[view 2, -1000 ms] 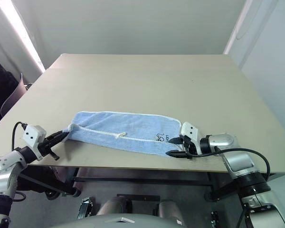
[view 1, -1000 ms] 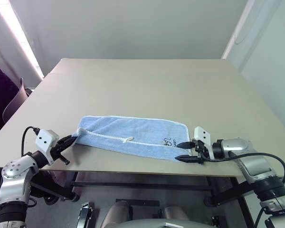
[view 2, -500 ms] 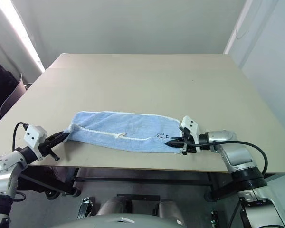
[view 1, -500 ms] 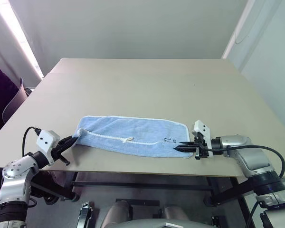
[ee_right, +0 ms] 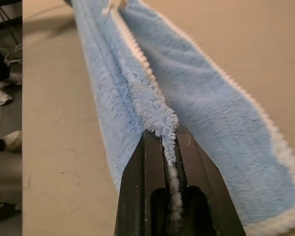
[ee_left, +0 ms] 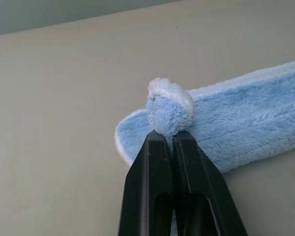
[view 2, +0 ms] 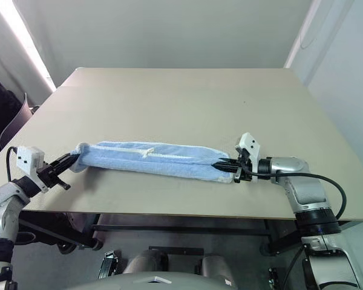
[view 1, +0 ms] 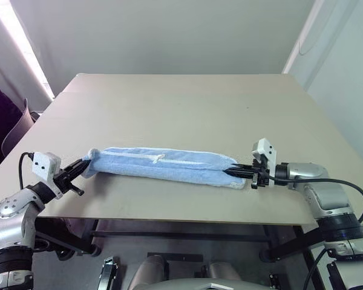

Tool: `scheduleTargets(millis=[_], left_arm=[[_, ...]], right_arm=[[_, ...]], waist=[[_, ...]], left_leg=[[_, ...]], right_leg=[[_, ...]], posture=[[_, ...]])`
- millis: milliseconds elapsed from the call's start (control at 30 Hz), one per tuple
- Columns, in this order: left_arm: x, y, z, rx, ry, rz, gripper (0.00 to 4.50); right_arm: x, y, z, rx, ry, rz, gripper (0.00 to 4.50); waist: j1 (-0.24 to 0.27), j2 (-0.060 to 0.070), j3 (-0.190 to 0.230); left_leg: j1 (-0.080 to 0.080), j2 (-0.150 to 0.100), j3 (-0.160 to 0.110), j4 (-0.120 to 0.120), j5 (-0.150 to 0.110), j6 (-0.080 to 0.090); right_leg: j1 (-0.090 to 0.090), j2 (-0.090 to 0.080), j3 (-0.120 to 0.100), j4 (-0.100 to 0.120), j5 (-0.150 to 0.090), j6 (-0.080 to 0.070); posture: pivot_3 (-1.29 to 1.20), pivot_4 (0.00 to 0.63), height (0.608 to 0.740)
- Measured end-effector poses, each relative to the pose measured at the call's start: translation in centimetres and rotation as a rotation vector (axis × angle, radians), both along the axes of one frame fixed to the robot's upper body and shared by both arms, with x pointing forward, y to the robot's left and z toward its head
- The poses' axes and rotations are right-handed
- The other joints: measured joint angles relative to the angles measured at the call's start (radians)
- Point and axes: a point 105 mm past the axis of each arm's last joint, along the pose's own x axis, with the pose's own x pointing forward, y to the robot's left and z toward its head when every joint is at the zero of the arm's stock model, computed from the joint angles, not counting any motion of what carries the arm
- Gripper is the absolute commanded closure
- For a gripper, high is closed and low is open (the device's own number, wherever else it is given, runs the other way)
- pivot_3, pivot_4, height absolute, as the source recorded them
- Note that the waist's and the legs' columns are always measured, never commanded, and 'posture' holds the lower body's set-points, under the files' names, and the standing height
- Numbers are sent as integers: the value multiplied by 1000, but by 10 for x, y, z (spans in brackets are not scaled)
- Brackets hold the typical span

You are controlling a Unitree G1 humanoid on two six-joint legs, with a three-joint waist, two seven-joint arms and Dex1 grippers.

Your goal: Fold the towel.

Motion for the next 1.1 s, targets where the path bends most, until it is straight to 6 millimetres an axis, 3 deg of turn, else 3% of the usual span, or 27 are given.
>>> scheduleTargets(millis=[200, 467, 667, 833, 933, 1000, 1100], left_arm=[[-24, -2, -5, 20, 41, -61, 4500], [-17, -2, 14, -105, 3, -69, 4500], [30, -3, 39, -185, -73, -42, 4500], [85, -8, 56, -220, -154, 53, 4500], [118, -13, 94, -220, -264, 116, 4500], [129, -16, 117, -210, -334, 126, 4500], [137, -19, 135, -198, -385, 144, 4500]], right_arm=[[-13, -13, -4, -4, 2, -17, 4473], [-12, -20, 7, -5, -31, -33, 4473], [29, -18, 21, 2, -123, -103, 4473], [72, -12, 30, 9, -229, -216, 4473], [106, -7, 55, 13, -351, -327, 4473], [119, -9, 74, 29, -433, -380, 4473], [128, -9, 93, 57, -508, -415, 4473]], waist=[[3, 0, 0], [4, 1, 1], [3, 1, 0], [3, -1, 1], [-2, -1, 1], [-7, -1, 1], [-17, -2, 1]], left_leg=[[0, 0, 0, 0, 0, 0], [-1, 0, 0, 3, 0, 0], [0, 0, 1, 3, 0, 0], [-1, -1, 0, 3, 1, 0], [-6, -1, 0, 5, 2, -1], [-8, -2, 1, 4, 2, -1], [-11, -2, 1, 3, 3, -3]], right_leg=[[0, 0, 0, 0, -2, -4], [0, -1, 0, 0, -2, -5], [1, 0, -1, 0, 0, 0], [0, 2, -2, 1, 4, 5], [-2, 2, -1, 3, 7, 7], [-5, 1, -1, 3, 7, 7], [-9, 1, -1, 4, 7, 7]], posture=[[0, 0, 740], [0, 0, 740], [0, 0, 740], [0, 0, 740], [0, 0, 740], [0, 0, 740], [0, 0, 740]])
